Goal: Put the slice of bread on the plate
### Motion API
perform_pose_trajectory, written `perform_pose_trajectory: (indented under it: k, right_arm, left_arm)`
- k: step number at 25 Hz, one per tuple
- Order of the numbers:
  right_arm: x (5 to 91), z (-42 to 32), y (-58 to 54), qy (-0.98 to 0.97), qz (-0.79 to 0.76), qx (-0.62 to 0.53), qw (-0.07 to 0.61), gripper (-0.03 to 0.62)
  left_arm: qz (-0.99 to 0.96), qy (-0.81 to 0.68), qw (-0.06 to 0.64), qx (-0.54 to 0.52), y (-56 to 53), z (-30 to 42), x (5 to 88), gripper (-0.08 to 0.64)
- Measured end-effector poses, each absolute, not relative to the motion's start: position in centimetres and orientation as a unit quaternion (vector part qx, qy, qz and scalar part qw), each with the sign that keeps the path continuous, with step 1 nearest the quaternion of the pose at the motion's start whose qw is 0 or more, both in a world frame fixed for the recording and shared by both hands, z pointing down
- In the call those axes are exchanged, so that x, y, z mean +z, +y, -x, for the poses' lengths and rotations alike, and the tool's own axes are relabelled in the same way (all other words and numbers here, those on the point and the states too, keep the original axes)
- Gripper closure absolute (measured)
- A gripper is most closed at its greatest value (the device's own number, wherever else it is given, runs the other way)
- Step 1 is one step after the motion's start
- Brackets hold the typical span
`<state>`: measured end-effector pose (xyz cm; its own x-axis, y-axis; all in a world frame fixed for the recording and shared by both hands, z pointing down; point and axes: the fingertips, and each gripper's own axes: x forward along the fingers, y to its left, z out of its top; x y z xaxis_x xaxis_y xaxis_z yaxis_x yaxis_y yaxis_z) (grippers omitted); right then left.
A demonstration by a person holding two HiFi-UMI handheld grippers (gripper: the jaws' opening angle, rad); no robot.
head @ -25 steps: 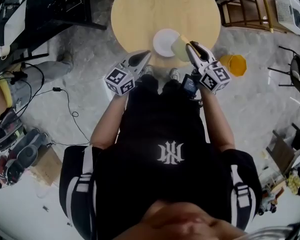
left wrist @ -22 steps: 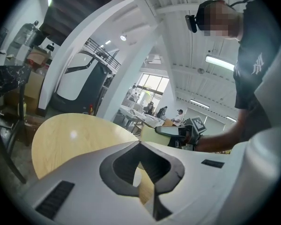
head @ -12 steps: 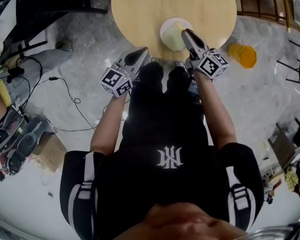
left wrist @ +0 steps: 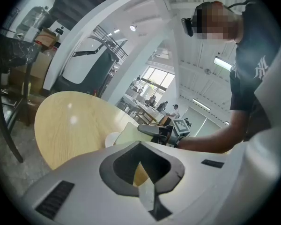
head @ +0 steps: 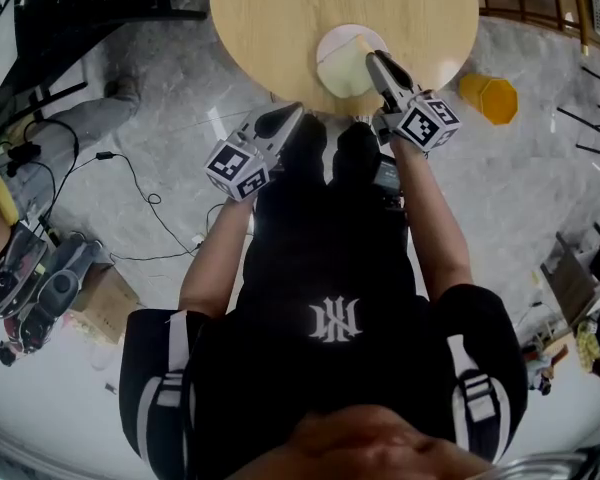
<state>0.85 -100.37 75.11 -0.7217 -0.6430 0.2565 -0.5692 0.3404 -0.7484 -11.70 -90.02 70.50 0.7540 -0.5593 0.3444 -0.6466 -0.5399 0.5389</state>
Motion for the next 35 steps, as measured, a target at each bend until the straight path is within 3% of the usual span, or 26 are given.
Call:
perform_pose_trajectory:
  k: [11,23,25,26,32,35]
  right_arm:
    - [78.2,-2.0,-101.7,0.842,0.415,-0.331,-0.099,0.490]
    - [75.9,-2.0,-101.9,0.876,0.407,-0.186,-0.179,0.502]
    - [73.7,-1.7,-101.1,0.895,0.377,-0.173,-0.162,0.510]
    - [72.2,-1.4,-100.8,0.911,0.347,-0.176,-0.135,0.588]
    - [60.8,-2.4,-97.7,0.973,0.174,-0.142,-0.053,0.591]
    - [53.6,-3.8,-96.6,0.982,0.124,-0.135,0.039,0.591]
  left_arm:
    - [-0.872,-0.346,0.340,0.071,-89.1,11.2,71.5,0.551]
    - [-0.876,-0.350,0.326,0.069,-89.5,11.1,70.9,0.551]
    - [-0.879,-0.352,0.316,0.063,-90.2,11.2,70.0,0.551]
    - [-0.882,-0.353,0.307,0.058,-91.0,11.2,69.4,0.551]
    - [-0.910,-0.347,0.226,0.022,-94.9,10.6,62.2,0.551]
    - [-0.916,-0.344,0.205,-0.007,-95.8,10.8,58.2,0.551]
